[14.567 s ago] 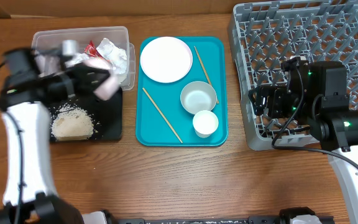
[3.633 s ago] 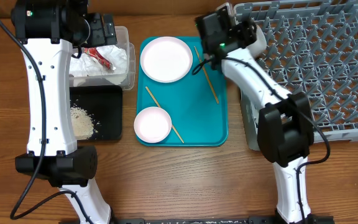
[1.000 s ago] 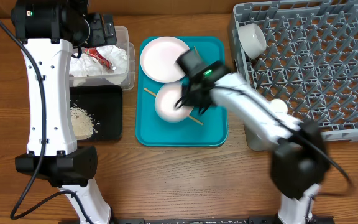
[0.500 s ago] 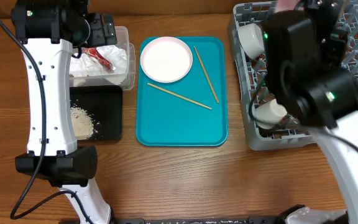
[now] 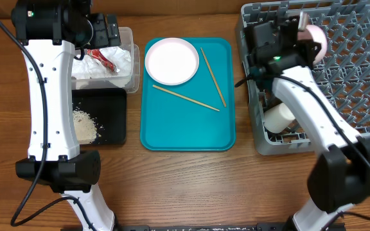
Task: Sort waste into correct bins and load items into the dishwasher
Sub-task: 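Carry the pink bowl into the dish rack and set it down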
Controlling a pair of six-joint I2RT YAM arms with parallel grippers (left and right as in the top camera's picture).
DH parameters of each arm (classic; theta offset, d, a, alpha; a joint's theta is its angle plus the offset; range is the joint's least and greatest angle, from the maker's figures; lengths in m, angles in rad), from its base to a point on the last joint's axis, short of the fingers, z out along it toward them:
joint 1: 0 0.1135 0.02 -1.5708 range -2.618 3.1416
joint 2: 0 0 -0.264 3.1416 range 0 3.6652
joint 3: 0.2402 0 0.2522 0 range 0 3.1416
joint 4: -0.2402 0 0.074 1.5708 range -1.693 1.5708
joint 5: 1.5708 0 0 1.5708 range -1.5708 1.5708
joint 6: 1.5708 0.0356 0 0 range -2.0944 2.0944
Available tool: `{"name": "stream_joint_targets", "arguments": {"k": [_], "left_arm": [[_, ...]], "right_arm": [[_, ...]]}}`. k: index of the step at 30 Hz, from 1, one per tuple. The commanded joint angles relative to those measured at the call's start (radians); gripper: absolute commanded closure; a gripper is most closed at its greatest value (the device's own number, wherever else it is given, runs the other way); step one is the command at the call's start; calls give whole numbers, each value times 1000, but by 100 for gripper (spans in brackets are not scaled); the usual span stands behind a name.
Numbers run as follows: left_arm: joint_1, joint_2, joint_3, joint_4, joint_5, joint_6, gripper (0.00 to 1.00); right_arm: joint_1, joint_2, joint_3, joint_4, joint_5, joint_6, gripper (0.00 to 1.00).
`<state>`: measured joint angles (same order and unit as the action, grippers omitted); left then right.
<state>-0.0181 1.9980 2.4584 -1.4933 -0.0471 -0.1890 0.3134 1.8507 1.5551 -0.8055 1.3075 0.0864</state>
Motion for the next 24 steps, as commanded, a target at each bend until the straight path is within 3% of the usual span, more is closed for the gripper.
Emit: {"name": "stream_joint_targets", "arguments": {"k": [1, 9, 24], "left_arm": [[-2, -5, 16, 2, -12, -17, 0], [-2, -5, 16, 2, -12, -17, 0], [-2, -5, 16, 2, -12, -17, 0]], "right_arm": [[8, 37, -37, 64, 59, 30, 96], [24, 78, -76, 89, -38, 59, 96], [58, 78, -77, -37, -105, 229, 96]]}}
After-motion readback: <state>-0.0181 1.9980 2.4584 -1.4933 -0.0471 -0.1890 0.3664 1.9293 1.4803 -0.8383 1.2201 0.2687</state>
